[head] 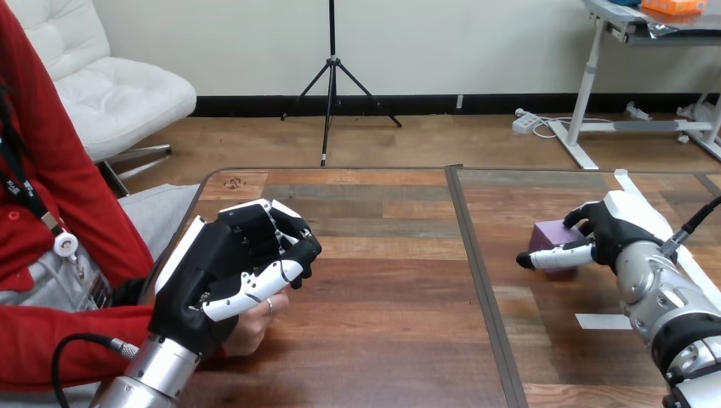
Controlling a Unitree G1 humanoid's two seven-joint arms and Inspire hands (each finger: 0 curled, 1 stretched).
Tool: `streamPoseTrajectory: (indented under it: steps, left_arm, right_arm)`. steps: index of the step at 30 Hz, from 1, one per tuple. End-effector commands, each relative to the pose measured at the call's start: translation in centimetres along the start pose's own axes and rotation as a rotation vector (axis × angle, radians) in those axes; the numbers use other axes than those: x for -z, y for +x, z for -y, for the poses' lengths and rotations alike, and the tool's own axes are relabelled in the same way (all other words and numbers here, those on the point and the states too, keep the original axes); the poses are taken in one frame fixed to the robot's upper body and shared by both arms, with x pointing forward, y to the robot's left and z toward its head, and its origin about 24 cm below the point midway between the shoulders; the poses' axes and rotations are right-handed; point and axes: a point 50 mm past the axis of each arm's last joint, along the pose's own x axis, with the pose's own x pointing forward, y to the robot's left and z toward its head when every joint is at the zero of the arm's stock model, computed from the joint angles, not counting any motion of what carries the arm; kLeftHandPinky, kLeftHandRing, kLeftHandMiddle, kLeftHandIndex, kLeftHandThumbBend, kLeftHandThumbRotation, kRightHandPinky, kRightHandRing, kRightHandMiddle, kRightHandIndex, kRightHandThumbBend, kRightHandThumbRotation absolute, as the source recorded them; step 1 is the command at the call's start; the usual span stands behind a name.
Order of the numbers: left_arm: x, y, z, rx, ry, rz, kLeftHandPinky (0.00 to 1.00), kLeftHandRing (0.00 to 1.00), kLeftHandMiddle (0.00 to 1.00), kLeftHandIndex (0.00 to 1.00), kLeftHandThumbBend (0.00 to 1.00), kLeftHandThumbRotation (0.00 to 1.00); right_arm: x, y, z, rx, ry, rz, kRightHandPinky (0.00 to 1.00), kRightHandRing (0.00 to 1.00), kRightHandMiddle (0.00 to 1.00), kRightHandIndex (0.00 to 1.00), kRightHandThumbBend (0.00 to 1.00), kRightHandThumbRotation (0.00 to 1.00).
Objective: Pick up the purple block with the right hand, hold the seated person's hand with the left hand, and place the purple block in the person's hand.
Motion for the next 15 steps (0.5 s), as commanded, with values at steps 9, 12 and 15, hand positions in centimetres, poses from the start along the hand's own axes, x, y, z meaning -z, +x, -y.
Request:
streamPoseTrajectory:
  steps: [9,12,15]
  left_arm:
    - [-1.8,1.42,-0.42,0.02,0.049,0.079,0.24,0.35,0.49,0.44,0.5,0.21]
    - [-1.81,1.42,-0.42,0.019,0.051,0.078,0.24,0.35,0.49,0.44,0.49,0.21]
    - [-1.82,1.42,-0.45,0.019,0.053,0.076,0.24,0.35,0.49,0.44,0.49,0.2]
  right_arm:
    - [-2.34,0.14,1.37,0.096,-0.003,0.087,0.54,0.62,0.67,0.7,0.96,0.4]
    - [-2.4,0.14,1.52,0.109,-0.001,0.092,0.48,0.55,0.61,0.64,0.96,0.4]
    - [-2.48,0.14,1.67,0.122,-0.001,0.097,0.43,0.51,0.57,0.6,0.96,0.39]
